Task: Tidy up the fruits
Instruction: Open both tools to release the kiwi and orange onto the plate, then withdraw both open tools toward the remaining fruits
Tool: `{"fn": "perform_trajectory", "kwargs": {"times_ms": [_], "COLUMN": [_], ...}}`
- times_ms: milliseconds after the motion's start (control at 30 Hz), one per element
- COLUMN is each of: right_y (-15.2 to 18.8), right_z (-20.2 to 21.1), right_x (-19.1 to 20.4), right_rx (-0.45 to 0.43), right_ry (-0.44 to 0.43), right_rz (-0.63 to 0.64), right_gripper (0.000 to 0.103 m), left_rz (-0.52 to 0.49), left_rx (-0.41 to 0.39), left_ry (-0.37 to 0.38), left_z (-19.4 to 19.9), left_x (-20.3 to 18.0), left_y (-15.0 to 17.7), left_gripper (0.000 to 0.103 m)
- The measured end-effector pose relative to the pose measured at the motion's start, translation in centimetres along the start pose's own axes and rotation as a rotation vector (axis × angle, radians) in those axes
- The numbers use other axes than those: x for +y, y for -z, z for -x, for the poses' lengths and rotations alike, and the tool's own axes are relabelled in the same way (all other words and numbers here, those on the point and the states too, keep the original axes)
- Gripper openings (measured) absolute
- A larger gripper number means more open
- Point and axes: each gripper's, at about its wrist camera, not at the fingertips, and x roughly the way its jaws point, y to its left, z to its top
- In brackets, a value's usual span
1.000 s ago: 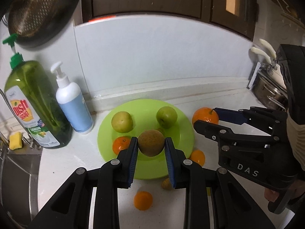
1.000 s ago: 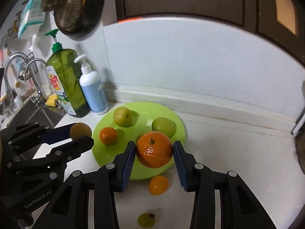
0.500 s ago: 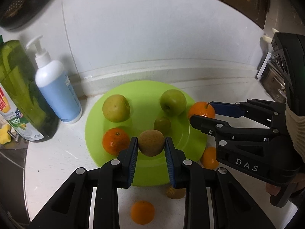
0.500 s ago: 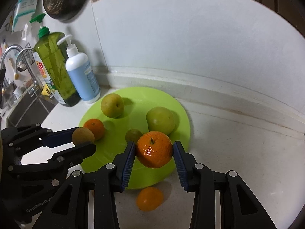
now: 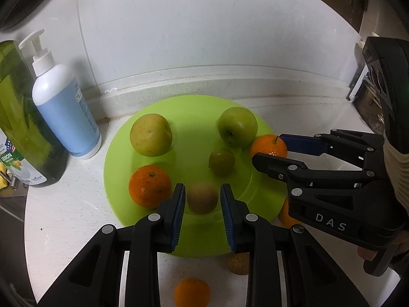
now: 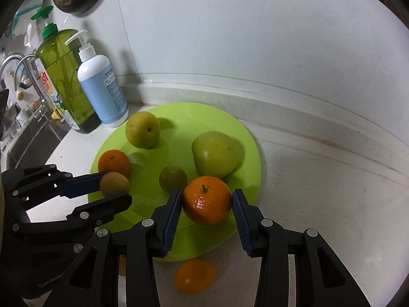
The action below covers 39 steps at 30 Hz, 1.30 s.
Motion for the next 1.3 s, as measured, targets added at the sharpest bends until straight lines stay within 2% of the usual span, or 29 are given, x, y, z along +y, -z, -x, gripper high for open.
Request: {"fn": "perform_trajectory", "kwargs": {"times_ms": [133,267,600,700,833,933,1000,1300], "right_y": [0.0,0.1,0.7,1.1,1.4,1.7,2.0,4.4], "right_z": [-0.2,0.1,3.3,4.9,7.2,8.8,9.8,13.3], "right_x": [0.1,0.2,1.4,1.9,2.7,3.3,3.7,5.5], "right_rx": [0.008,-0.006,-0.048,-0.075,-0.117,-0.152,-0.176,-0.239], "right_ry": [0.002,0.002,0.010,0.019,0.054,0.083,0.100,0.148], "right_rz": [-0.004,-0.006,-0.020,-0.030,-0.028,-0.032,-0.036,-0.089], "right_gripper": [0.042,0.042,0.042,0.050,0.051,0.058,0.059,0.065], "left_rz": [-0.003,0.009,0.005,0.012,0.021,0.021,0.016,0.006], "left_rx": [-0.001,-0.012,-0.089,-0.115,-0.157,-0.185,-0.206,-0.242], "left_ry": [-0.003,-0.003,-0.031,-0.032,-0.039,-0.056,-0.072,-0.102], "left_z": [0.1,0.9,5.4,7.0,9.3,10.8,11.9,14.5], "left_x": [0.0,0.3,0.2,0.2,0.5,0.7,0.8,1.3], "left_y": [0.0,0.2,1.1,1.3,1.7,2.0,2.4,5.0], "left_gripper": [0.031,0.039,0.052,0.058,0.062,0.071,0.079,0.084]}}
